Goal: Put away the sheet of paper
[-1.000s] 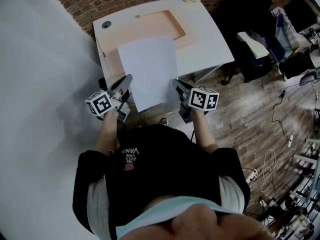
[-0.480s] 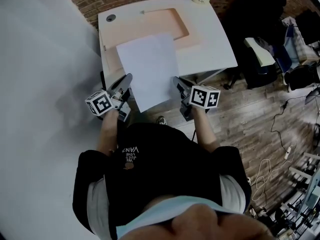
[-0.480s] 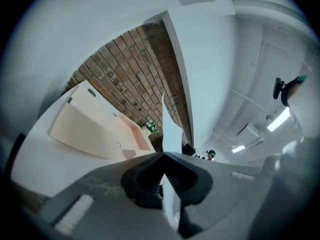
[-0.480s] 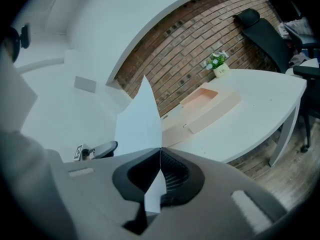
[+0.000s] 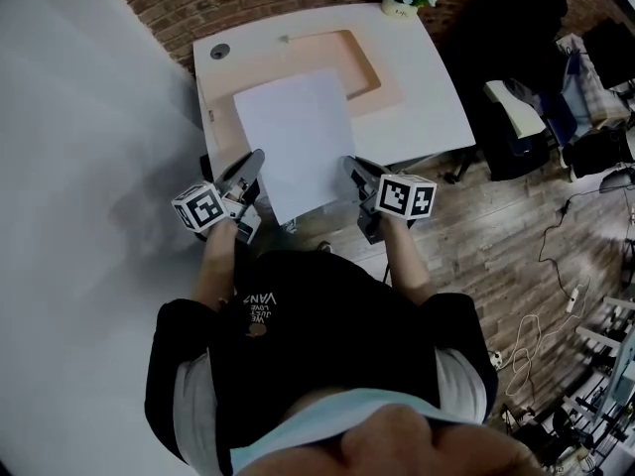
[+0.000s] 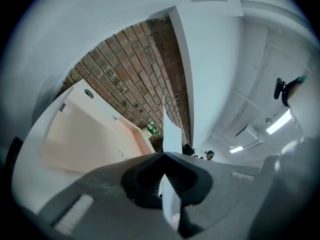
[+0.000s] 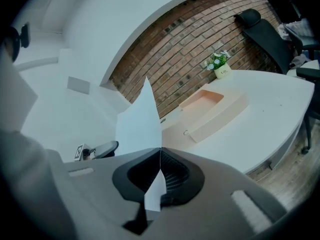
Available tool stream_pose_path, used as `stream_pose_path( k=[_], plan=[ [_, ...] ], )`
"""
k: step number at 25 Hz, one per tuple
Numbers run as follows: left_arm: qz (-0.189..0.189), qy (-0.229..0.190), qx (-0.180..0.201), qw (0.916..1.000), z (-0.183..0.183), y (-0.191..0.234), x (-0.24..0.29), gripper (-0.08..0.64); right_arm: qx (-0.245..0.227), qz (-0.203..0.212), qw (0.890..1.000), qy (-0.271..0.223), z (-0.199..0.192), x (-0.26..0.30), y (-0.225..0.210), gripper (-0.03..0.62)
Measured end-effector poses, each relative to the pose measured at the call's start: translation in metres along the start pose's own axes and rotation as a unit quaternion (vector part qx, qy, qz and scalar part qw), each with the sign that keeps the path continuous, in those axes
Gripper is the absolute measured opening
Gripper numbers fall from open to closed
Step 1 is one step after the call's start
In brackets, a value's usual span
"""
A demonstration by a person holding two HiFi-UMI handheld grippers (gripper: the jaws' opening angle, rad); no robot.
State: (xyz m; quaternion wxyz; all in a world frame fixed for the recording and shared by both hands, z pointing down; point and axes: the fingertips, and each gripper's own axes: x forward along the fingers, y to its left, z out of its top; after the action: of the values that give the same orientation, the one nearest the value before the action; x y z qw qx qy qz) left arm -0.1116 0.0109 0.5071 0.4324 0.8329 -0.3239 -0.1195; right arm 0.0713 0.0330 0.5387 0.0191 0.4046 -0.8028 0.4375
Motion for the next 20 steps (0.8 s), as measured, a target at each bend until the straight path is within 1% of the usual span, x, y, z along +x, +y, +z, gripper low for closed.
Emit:
stream_pose_path(
  k=[3, 8, 12, 20],
  plan=[
    [-0.002, 0.012, 0.005, 0.9999, 0.022, 0.021, 0.011, 0.0, 0.002, -0.01, 1.0, -0.009, 0.015, 0.021, -0.001, 0.0],
    [-0.024, 0.023, 0.003, 0.9994, 0.05, 0.03, 0.029, 0.0, 0.004, -0.025, 0.999, -0.024, 0.033, 0.042, -0.001, 0.0],
    [-0.038, 0.035, 0.0, 0.9987, 0.065, 0.04, 0.041, 0.0, 0.007, -0.043, 0.998, -0.034, 0.042, 0.055, -0.008, 0.0],
    [-0.052, 0.052, -0.001, 0.9973, 0.089, 0.06, 0.054, 0.0, 0.01, -0.066, 0.997, -0.047, 0.057, 0.079, -0.005, -0.001]
  ],
)
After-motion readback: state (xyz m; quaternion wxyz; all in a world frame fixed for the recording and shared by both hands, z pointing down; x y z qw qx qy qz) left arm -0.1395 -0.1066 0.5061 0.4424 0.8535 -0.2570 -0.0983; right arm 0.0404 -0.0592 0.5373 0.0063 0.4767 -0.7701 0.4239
